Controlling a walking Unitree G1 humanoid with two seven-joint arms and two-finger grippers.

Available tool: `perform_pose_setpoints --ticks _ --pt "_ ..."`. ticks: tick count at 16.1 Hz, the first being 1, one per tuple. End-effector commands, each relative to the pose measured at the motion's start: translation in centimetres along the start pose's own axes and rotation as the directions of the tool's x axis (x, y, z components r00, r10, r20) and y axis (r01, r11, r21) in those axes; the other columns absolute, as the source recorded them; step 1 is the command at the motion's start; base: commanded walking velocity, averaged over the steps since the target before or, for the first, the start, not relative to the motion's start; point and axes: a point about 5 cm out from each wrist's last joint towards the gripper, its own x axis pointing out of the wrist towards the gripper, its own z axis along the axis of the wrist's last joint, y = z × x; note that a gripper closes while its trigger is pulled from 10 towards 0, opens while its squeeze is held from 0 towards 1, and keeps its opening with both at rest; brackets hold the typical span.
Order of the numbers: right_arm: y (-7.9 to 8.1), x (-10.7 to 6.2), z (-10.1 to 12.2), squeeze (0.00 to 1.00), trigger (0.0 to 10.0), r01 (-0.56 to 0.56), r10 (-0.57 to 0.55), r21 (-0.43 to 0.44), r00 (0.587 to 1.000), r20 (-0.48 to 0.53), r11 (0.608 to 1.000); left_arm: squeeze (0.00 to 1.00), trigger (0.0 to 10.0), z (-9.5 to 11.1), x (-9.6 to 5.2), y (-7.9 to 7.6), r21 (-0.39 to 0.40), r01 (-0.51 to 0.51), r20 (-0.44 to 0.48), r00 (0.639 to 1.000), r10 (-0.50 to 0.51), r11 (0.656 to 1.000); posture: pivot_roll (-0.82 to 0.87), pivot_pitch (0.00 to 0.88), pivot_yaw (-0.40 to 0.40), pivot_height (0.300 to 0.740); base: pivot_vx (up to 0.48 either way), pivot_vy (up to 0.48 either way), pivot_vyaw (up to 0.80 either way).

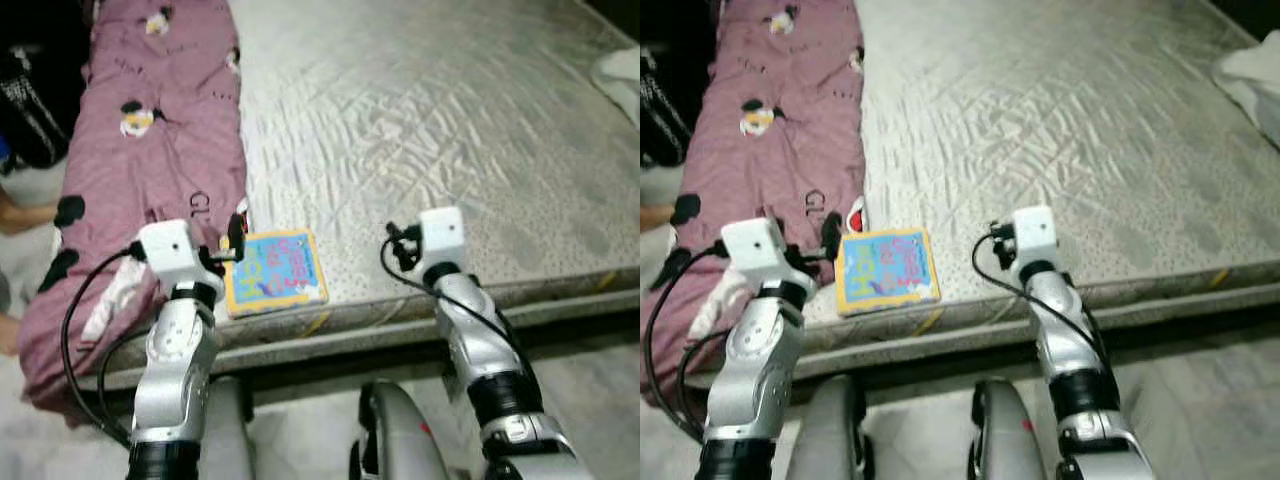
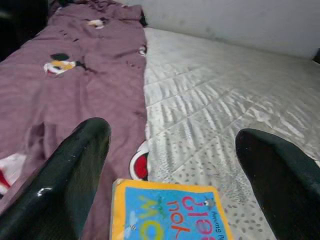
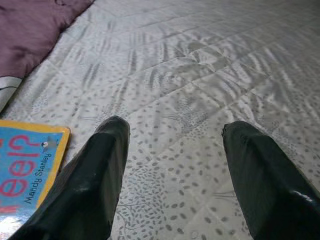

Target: Clean up the room

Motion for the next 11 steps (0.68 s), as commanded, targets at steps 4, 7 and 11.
perform_pose_setpoints --ticks 4,7,11 --pt "0.96 0.01 -0.12 0.00 10.0 -0.038 0.038 0.010 0.999 0.001 0.999 0.00 10.0 -0.56 -0.31 0.97 0.008 -0.046 -0.026 0.999 0.046 0.999 0.04 0.107 0.007 0.604 0.000 0.000 0.00" --pt "1.06 0.02 -0.21 0.00 10.0 -0.048 0.048 0.008 0.999 -0.002 0.999 0.00 10.0 -0.55 -0.23 1.18 0.023 -0.068 -0.022 0.997 0.068 0.997 0.03 0.107 0.008 0.599 0.000 0.000 0.00" --pt "1.25 0.14 -0.25 0.00 10.0 -0.067 0.067 0.004 0.998 -0.010 0.998 0.00 10.0 -0.45 -0.15 1.24 0.021 -0.073 -0.017 0.997 0.074 0.997 0.03 0.115 0.004 0.594 0.000 0.000 0.00"
